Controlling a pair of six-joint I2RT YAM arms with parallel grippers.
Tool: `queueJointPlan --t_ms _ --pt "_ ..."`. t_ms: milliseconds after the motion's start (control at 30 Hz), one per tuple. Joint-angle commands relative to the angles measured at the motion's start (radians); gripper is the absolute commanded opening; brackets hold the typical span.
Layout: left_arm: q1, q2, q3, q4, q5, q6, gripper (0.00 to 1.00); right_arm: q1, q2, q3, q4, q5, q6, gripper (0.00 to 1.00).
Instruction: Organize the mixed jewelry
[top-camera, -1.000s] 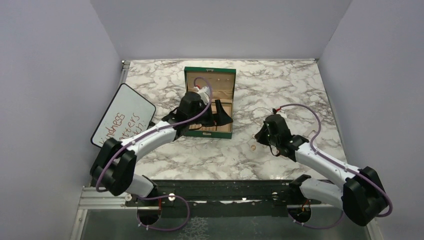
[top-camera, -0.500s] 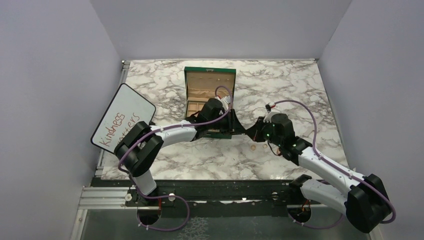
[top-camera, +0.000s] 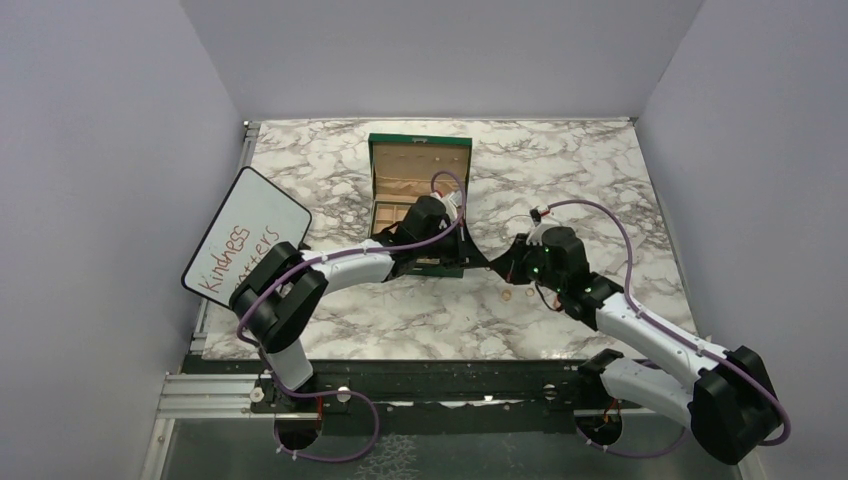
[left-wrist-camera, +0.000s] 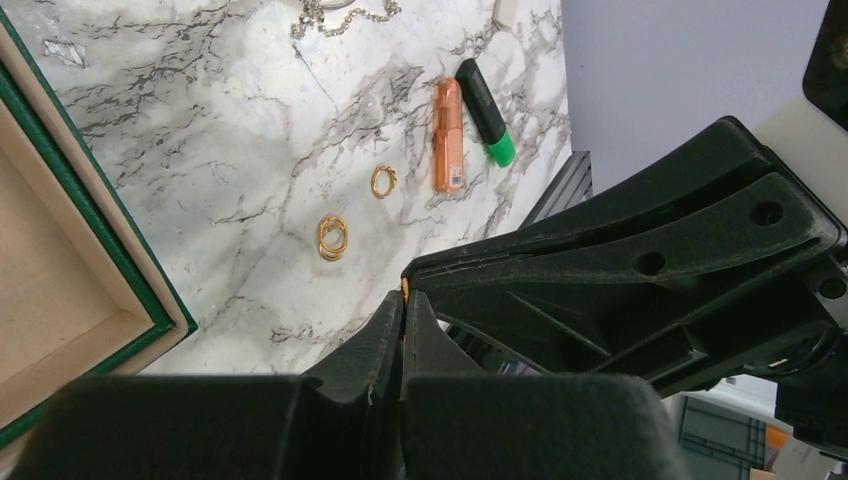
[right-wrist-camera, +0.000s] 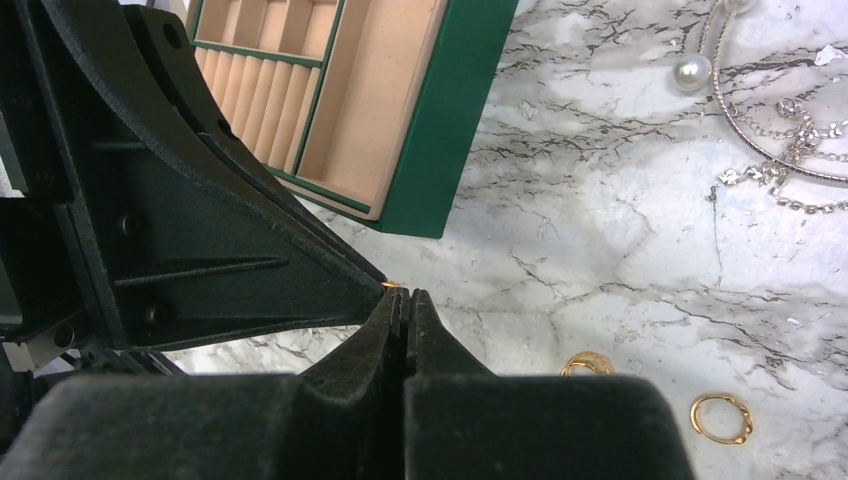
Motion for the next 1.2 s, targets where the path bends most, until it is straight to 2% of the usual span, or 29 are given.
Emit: queueJointPlan --t_ms 0,167,333,433,500,600,700,833,967,1167 --pt "-0.005 -0.005 0.054 -0.06 -0.059 0.073 0.0 0.0 -0.05 -0.004 0.011 0.027 0.022 0.08" --pt "0.012 -0.028 0.074 -0.083 -0.048 0.123 0.0 0.0 -0.164 -0.012 0.001 0.077 0.07 0.4" --pt "0.056 -0.052 0.104 -0.074 0.017 0.114 0.0 0.0 -0.215 0.017 -0.031 0.083 0.184 0.57" --pt "0.087 -0.081 0.095 0.003 0.074 0.034 0.0 -0.001 -0.233 0.022 -0.009 0.073 0.332 0.72" --pt "0.101 -0.1 0.077 0.078 0.114 -0.041 0.0 -0.003 -0.231 0.02 0.034 0.052 0.441 0.76" --pt "0.104 -0.126 0.071 0.127 0.136 -0.123 0.0 -0.002 -0.22 0.017 0.129 0.01 0.585 0.76" --pt "0.105 -0.167 0.042 0.215 0.148 -0.233 0.0 -0.003 -0.228 0.0 0.267 -0.021 0.664 0.76" --pt "0.104 -0.217 0.019 0.276 0.141 -0.331 0.0 -0.003 -0.23 -0.016 0.347 -0.013 0.768 0.75" --pt "0.105 -0.251 -0.006 0.329 0.132 -0.404 0.0 -0.003 -0.21 -0.003 0.386 -0.037 0.818 0.55" --pt "0.105 -0.273 -0.029 0.378 0.128 -0.469 0.0 -0.002 -0.226 -0.007 0.435 -0.027 0.84 0.5"
